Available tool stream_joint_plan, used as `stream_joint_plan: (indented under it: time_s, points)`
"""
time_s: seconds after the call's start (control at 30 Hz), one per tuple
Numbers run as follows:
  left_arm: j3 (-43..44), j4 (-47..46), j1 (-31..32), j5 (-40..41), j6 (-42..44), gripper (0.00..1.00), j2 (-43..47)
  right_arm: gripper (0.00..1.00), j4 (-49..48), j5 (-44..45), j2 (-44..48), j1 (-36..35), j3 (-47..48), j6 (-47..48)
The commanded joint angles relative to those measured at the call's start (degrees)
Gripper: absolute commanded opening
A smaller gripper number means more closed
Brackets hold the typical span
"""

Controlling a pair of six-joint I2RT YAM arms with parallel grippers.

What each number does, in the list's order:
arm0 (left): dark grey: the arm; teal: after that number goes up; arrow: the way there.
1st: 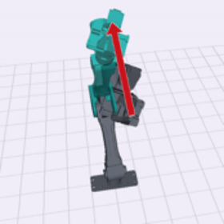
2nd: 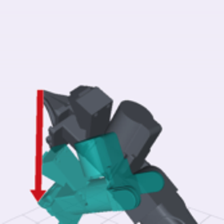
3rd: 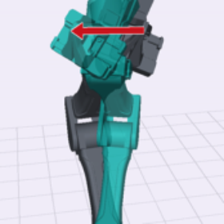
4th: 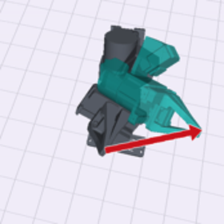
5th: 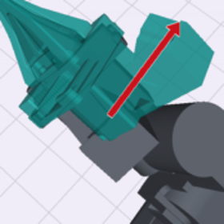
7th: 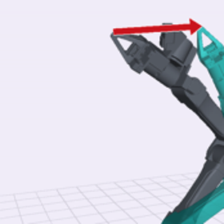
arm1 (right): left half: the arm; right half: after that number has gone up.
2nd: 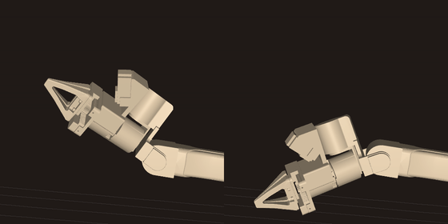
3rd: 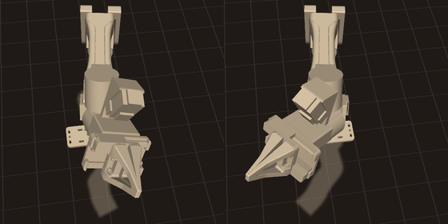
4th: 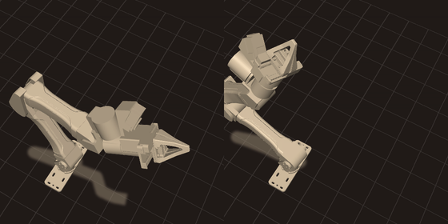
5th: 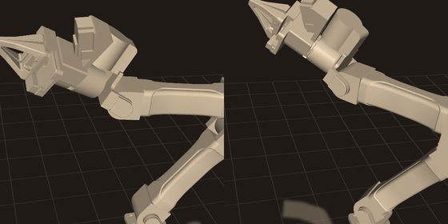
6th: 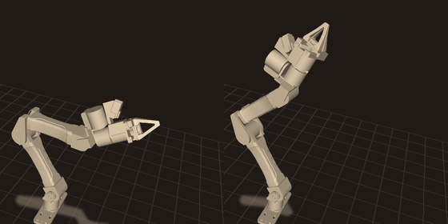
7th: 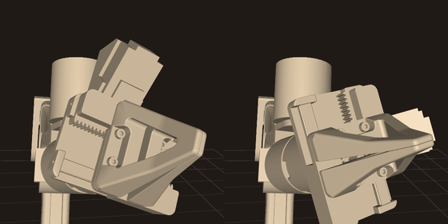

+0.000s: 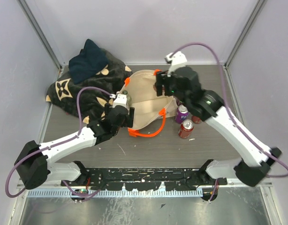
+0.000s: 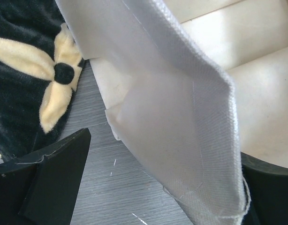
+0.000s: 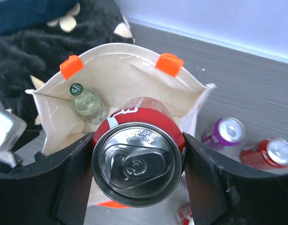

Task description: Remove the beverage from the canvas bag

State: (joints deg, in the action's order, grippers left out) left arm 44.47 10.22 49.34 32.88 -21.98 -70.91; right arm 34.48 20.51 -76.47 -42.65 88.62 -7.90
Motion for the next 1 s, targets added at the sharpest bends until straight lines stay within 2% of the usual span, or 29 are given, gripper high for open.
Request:
stream_joint_plan:
  time_s: [0.0, 0.17, 0.3, 0.5, 0.73, 0.97]
  points:
    - [1.7, -0.8, -0.4, 1.5, 1.7, 0.98, -1.4, 0.01, 2.1, 4.7, 10.2, -0.6, -1.1, -3.3]
    - [2.2, -1.2, -1.6, 1.9, 1.8, 0.98, -2.8, 0.01, 9.5, 4.4, 14.0, -2.3, -5.5, -7.3]
    - [2.5, -2.0, -3.7, 1.0, 1.4, 0.98, -3.9, 0.01, 10.2, 1.7, 16.7, -2.6, -12.5, -10.4]
    - [2.8, -3.5, -5.5, -0.8, 0.9, 0.98, -5.2, 0.01, 6.5, -3.4, 18.1, -2.7, -21.8, -12.2]
    - [4.1, -3.7, -5.6, -1.3, 0.6, 0.98, -6.5, 0.01, -0.7, -3.9, 15.9, -2.6, -28.7, -11.0]
    - [2.5, -3.7, -5.6, -0.3, 0.3, 0.98, -3.4, 0.01, -9.5, -2.4, 10.4, -2.4, -34.5, -10.2]
